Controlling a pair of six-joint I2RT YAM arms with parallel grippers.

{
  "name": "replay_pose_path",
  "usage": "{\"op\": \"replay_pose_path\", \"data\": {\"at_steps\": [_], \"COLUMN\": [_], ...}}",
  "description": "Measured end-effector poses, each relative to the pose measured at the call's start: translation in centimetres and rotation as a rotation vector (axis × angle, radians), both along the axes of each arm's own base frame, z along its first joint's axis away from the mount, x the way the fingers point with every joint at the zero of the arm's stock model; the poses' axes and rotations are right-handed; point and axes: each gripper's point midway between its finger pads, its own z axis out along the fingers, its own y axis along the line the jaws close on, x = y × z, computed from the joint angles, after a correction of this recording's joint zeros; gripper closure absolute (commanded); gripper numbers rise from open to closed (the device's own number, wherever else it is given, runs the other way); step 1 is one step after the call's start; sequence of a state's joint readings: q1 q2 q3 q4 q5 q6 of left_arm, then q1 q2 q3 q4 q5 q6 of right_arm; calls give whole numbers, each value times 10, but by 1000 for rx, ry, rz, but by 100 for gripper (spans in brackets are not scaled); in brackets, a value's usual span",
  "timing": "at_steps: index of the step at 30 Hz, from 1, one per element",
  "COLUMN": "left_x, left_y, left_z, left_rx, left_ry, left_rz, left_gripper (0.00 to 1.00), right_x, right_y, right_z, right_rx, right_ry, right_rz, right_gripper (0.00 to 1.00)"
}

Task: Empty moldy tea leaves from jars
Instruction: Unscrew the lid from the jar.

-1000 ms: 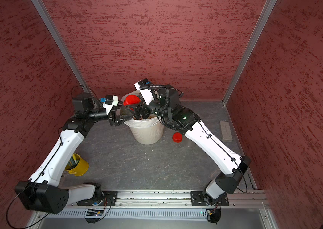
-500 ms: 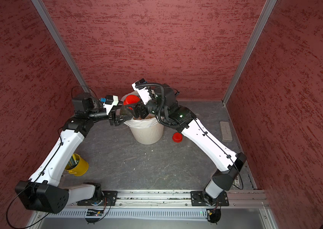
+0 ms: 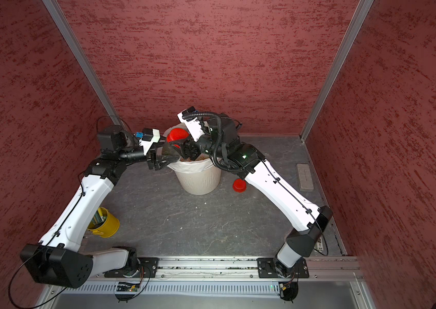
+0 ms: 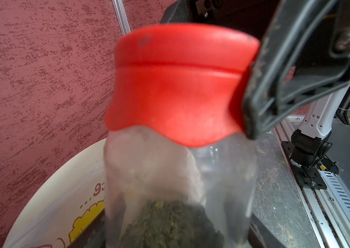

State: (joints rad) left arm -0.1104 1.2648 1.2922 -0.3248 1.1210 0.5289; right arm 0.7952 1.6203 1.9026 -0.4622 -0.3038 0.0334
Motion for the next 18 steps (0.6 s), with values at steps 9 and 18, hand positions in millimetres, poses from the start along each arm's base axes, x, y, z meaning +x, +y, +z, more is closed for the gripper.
{"op": "replay_pose_path", "data": {"at_steps": [9, 18], "left_x": [-2, -12], "left_y": [1, -2], "left_z": [7, 8], "left_rx": [3, 4], "left_ry": [-12, -19], "left_rz": [-5, -56], "left_gripper": [37, 37], "right_x": [-2, -15], "right_y": [1, -5], "right_z": [5, 6], "right_rx": [-55, -140], "right_ry": [-54, -185], "right_rz": [63, 206], "right_gripper": [60, 64]}}
